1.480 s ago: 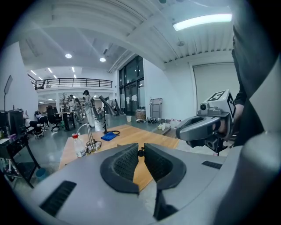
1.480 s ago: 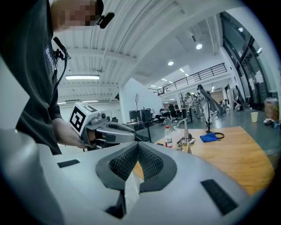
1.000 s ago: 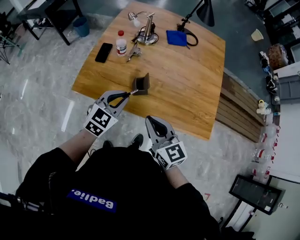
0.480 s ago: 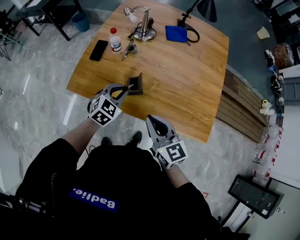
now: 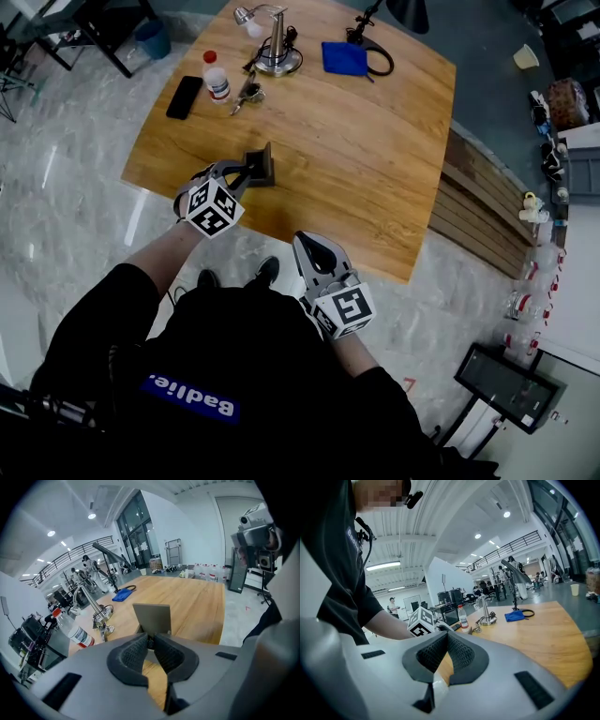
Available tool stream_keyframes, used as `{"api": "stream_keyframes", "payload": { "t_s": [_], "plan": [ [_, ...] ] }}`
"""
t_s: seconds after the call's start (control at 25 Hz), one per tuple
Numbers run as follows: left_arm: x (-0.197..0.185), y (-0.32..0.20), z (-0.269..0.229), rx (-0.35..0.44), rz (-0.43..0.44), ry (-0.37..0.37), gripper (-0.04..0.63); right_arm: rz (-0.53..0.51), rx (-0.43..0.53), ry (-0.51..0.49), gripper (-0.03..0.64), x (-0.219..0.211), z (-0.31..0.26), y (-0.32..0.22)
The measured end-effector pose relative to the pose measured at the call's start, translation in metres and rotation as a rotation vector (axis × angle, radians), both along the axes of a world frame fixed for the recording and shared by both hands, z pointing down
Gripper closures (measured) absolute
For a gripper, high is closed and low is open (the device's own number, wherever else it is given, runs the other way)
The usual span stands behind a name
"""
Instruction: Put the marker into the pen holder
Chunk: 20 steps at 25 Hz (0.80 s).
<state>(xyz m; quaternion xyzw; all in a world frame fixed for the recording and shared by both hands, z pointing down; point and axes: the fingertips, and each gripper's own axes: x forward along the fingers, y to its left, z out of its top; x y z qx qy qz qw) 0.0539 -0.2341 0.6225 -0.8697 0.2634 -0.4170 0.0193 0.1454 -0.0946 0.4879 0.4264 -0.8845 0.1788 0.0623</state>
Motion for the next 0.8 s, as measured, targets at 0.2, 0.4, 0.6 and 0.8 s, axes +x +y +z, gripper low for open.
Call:
{"api": "stream_keyframes", "payload": {
  "t_s": [0.2,0.4,0.6,0.8],
  "plan": [
    [0.009,0.0,0.011,-0.001,0.016,-0.031,0.543,0.001,-0.007,0.0,0.611,0.005,0.003,-0.002],
    [0.015,0.006,0.018,-0.006,0.038,-0.04,0.543,0.003,-0.015,0.001,0.611,0.007,0.006,-0.001],
    [0.017,0.009,0.018,-0.007,0.052,-0.026,0.541,-0.001,-0.018,0.002,0.611,0.004,0.007,-0.001],
    [0.016,0.016,0.01,-0.001,0.075,0.006,0.532,-0.01,-0.015,0.008,0.611,-0.007,0.005,0.0]
  ]
}}
